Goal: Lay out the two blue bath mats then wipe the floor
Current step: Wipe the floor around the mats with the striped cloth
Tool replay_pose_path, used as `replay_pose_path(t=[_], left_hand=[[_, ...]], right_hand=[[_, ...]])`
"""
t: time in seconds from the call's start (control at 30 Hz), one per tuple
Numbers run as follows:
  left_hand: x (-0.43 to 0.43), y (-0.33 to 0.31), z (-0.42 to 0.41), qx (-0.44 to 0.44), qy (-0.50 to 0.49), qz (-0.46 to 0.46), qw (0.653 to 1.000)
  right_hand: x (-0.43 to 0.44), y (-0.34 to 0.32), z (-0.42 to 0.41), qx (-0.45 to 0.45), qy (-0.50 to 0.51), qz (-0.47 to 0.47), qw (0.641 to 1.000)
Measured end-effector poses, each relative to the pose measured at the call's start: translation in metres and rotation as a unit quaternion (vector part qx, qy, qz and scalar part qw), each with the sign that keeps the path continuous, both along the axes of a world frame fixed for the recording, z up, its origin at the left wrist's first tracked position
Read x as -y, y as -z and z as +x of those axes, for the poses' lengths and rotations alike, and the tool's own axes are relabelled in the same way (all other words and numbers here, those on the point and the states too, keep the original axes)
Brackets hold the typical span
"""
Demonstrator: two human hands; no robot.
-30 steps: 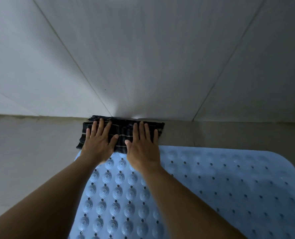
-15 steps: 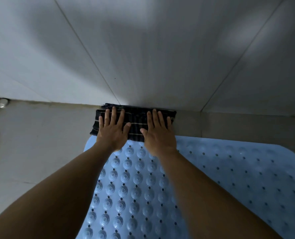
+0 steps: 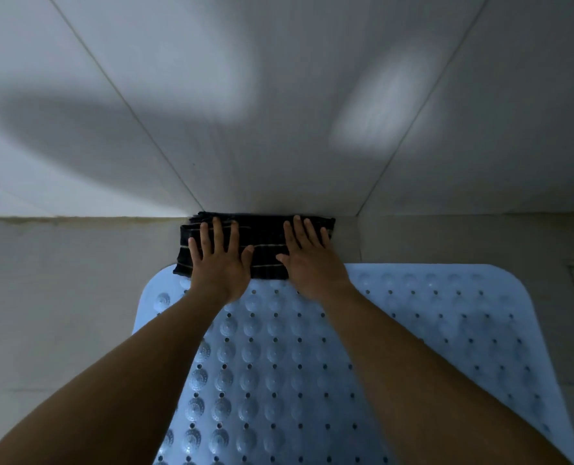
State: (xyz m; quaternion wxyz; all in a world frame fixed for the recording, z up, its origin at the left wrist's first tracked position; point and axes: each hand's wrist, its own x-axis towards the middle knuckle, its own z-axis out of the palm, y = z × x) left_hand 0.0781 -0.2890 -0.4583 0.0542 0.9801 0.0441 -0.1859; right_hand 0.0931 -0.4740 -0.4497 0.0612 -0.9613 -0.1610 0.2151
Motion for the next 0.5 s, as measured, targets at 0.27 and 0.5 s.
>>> replay_pose_path(t=[0.27,0.5], left_hand=[[0.062,-0.004,0.006,-0.033,-0.004,-0.022,0.999],[0.108,-0.003,0.001,0.002,0.039,-0.04,0.998]], right_hand=[[0.06,-0.006,0.003,-0.01,0.004,-0.007,1.0],[0.093,-0.007,-0.004,0.021,0.084,-0.035,0.996]])
